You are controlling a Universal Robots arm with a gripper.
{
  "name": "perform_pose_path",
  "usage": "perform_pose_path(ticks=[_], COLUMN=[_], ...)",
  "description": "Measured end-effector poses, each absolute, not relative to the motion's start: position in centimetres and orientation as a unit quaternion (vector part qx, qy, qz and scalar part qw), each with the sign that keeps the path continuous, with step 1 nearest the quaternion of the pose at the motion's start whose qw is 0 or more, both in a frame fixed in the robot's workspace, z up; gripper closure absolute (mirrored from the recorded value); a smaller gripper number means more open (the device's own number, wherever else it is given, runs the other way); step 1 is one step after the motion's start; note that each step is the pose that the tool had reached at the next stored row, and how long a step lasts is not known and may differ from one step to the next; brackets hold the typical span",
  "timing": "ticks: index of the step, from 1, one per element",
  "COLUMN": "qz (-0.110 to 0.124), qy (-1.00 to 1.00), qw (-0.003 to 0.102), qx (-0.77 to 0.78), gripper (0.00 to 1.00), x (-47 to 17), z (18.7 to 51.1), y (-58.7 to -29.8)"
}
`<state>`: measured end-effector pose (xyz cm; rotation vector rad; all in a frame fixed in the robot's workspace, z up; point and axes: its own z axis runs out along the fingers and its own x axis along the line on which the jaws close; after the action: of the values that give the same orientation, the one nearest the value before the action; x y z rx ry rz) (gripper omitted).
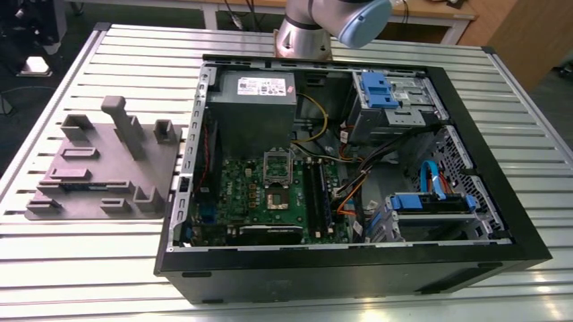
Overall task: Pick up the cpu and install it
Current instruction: 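Pick up the cpu and move it towards the insertion slot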
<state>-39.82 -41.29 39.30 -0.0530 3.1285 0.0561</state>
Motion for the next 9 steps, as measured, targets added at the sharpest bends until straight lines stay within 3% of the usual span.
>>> perform_pose_path(ticks=[9], qz=[0.018], qy=[1.000], qw=[0.006], qx=[-0.017], gripper=[0.53], x=[-39.11], z=[39.31], y=[-41.29])
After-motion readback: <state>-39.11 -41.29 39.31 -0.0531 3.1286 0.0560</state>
